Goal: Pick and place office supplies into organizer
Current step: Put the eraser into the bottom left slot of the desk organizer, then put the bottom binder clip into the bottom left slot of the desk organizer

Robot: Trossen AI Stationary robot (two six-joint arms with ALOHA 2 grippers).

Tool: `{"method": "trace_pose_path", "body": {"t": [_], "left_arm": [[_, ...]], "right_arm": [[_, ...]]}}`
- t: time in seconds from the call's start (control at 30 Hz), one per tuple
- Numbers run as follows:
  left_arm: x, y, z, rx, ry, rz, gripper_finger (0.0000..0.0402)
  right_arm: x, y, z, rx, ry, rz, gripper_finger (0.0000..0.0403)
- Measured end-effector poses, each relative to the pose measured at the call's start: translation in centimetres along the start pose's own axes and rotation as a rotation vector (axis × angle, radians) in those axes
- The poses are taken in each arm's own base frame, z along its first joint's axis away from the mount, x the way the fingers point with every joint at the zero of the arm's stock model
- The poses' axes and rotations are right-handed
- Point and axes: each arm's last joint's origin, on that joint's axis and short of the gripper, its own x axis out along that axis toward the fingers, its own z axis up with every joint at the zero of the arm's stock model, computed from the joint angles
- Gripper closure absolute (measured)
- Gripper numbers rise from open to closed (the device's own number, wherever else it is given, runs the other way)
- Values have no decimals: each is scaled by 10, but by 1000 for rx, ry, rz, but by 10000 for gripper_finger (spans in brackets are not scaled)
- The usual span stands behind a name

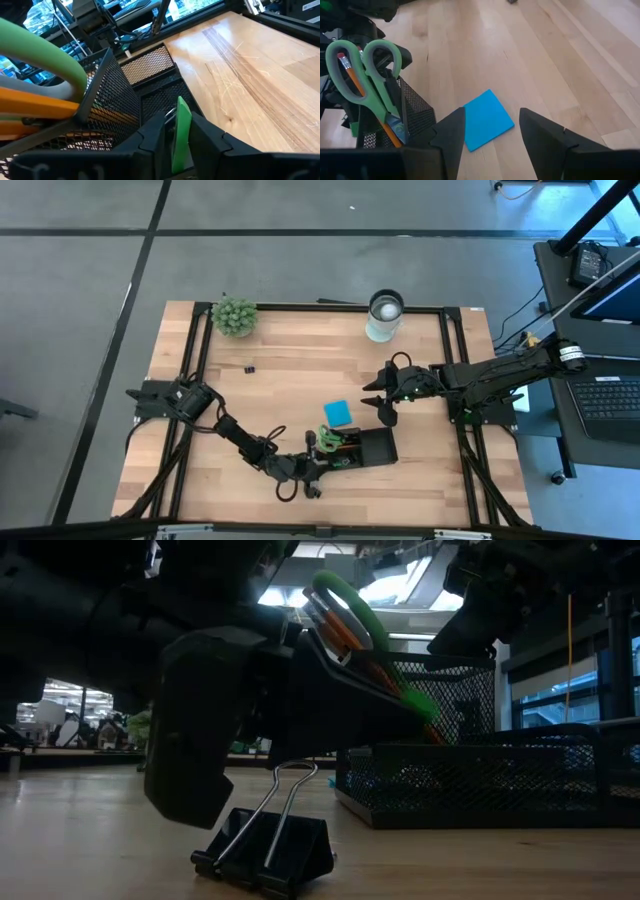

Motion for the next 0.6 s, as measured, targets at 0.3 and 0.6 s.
{"method": "trace_pose_path", "body": {"t": [0.3,0.6], "left_arm": [[0,0,0,-8,-2,3,307],[-11,-9,8,39,-6,15,306]], "right_arm": [[0,0,0,-2,0,0,214],[0,0,0,-3,1,0,214]]}}
